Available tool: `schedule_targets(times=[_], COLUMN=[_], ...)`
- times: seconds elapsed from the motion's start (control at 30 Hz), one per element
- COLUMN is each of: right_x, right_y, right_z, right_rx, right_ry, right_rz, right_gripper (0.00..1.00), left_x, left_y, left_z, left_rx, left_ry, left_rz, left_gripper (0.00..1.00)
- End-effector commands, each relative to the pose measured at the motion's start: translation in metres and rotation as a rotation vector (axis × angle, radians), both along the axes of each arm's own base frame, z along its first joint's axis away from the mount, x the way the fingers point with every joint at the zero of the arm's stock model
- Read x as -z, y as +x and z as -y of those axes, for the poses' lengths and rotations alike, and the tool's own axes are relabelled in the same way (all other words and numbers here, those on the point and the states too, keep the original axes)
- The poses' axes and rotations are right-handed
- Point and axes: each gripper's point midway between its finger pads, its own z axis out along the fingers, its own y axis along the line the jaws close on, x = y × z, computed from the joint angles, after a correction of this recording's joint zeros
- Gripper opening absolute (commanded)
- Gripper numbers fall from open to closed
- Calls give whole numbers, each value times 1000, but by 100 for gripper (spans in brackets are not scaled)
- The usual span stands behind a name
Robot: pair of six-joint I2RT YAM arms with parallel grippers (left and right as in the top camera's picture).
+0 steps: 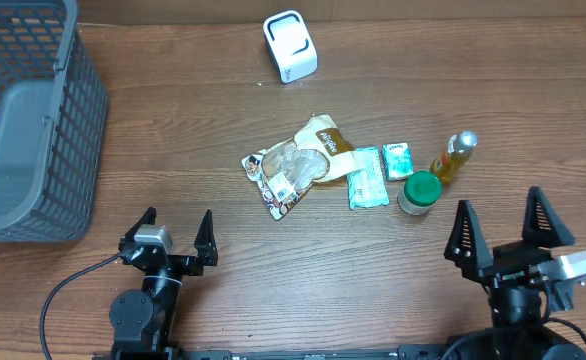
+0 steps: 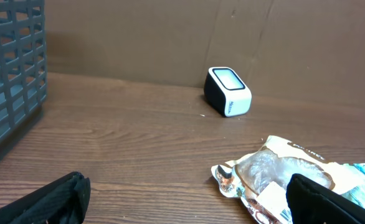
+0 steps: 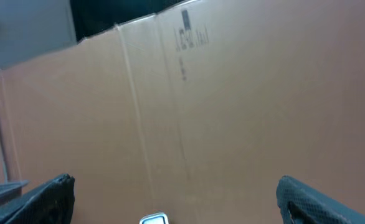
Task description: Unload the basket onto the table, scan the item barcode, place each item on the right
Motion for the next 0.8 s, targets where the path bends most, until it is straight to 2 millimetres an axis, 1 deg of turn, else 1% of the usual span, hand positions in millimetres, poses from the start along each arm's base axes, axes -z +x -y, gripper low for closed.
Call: schedule_targets(times=[0.0, 0.17, 0.37, 0.5, 0.63, 0.7, 0.77], right_x=[12, 31, 67, 94, 113, 125, 142], right_y=[6, 14, 28, 37, 43, 46, 48], right_z=[-2, -3, -5, -6, -7, -7, -7], right_rx=[-2, -3, -3, -4, -4, -4, -4], right_ry=[-10, -8, -15, -25, -35, -42, -51], right_rz=[12, 25, -29, -105, -184, -236, -305], right_gripper=[100, 100, 100, 100, 100, 100, 100], left_x=[0, 0, 0, 0, 0, 0, 0], left_y=[0, 0, 0, 0, 0, 0, 0], left_z=[-3, -3, -3, -3, -3, -3, -3], left_rx=[-15, -15, -15, -15, -15, -15, -15], left_ry=[20, 20, 20, 20, 20, 20, 20], left_rz=[7, 7, 7, 6, 7, 7, 7], left_gripper=[100, 100, 100, 100, 100, 99, 99])
